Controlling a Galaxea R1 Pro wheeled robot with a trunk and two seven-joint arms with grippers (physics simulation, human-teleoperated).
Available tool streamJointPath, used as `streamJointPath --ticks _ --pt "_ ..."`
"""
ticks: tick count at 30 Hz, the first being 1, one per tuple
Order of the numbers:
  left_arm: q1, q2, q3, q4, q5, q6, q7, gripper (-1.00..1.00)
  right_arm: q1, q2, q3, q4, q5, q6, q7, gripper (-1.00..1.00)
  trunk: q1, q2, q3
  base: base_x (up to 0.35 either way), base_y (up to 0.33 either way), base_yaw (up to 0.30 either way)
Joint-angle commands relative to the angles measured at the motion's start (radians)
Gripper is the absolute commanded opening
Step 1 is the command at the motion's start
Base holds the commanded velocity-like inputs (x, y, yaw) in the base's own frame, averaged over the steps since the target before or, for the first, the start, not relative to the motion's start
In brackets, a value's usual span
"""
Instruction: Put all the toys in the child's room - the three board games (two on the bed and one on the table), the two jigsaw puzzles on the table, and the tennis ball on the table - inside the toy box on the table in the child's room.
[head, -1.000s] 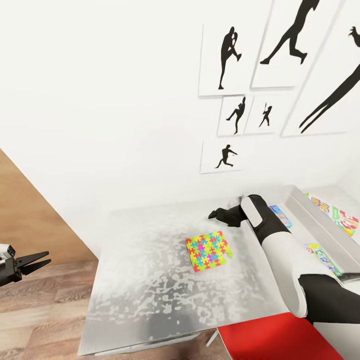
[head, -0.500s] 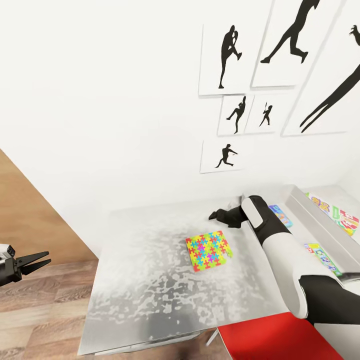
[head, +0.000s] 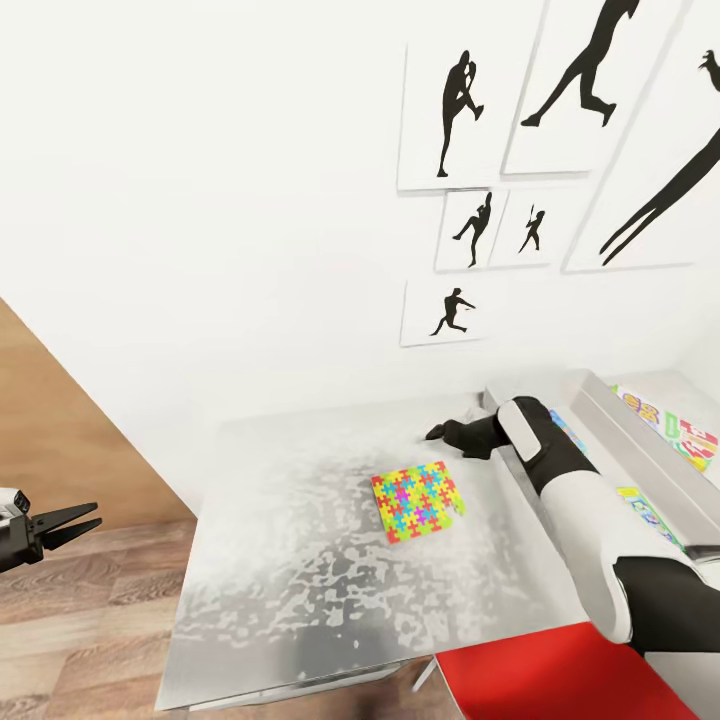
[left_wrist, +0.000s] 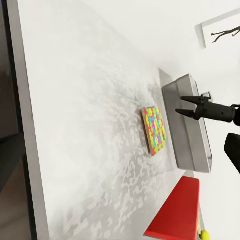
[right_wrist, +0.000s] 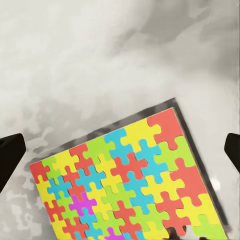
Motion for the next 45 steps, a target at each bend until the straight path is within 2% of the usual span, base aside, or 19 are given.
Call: streamJointPath --ticks 1,12,45 --pt "-0.001 0.0 0.0 0.0 -0.001 0.011 -0.004 1.0 0.001 -0.005 0.0 -0.001 -0.005 0.004 0.005 1.0 0.001 -0.002 -0.002 0.0 0.0 0.0" --pt "-0.001 0.0 0.0 0.0 -0.001 0.011 -0.004 1.0 0.02 -0.026 0.0 -0.003 -0.004 0.003 0.036 1.0 0.001 -0.002 -0.002 0.0 0.0 0.0" --pt "-0.001 0.0 0.0 0.0 -0.001 0.011 -0.004 1.0 0.023 -0.026 0.0 0.001 -0.008 0.003 0.041 1.0 0.001 -0.002 -0.002 0.0 0.0 0.0"
